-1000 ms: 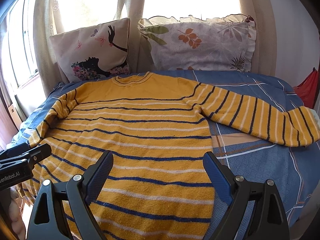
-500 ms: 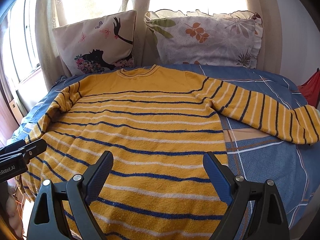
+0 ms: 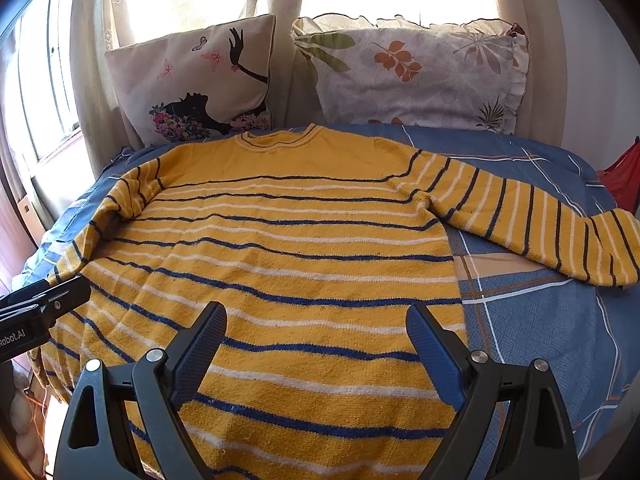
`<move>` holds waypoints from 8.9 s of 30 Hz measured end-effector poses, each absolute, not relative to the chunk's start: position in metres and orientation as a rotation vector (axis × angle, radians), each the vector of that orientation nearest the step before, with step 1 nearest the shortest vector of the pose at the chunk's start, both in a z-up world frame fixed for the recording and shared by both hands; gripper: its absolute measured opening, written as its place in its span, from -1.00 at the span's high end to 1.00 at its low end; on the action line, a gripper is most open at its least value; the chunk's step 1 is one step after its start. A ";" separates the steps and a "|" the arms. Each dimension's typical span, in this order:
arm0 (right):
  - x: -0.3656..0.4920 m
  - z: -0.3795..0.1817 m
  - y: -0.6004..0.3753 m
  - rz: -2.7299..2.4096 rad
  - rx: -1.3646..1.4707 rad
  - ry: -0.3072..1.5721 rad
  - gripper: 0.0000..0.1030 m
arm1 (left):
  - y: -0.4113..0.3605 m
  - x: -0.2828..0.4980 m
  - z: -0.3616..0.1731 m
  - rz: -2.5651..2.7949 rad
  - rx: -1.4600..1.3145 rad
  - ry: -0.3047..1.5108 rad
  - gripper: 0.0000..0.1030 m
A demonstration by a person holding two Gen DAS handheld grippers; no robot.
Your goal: Fold small clothes
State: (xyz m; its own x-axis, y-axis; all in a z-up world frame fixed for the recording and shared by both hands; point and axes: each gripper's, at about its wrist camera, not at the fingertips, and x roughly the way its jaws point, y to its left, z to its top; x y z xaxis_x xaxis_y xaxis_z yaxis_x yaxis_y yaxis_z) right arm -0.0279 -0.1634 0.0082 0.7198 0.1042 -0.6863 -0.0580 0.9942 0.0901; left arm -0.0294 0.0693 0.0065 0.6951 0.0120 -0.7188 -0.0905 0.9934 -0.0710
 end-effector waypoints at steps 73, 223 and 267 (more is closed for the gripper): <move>-0.007 0.020 -0.278 -0.014 0.275 0.704 -0.83 | -0.025 0.125 0.071 -0.471 -0.187 0.898 0.11; 0.144 0.006 -0.241 0.146 0.193 0.861 -0.40 | 0.166 0.119 -0.002 -0.044 -0.343 0.891 -0.21; -0.087 -0.114 -0.217 0.764 0.639 1.145 -0.40 | 0.134 -0.089 -0.105 -0.415 -0.706 1.079 0.23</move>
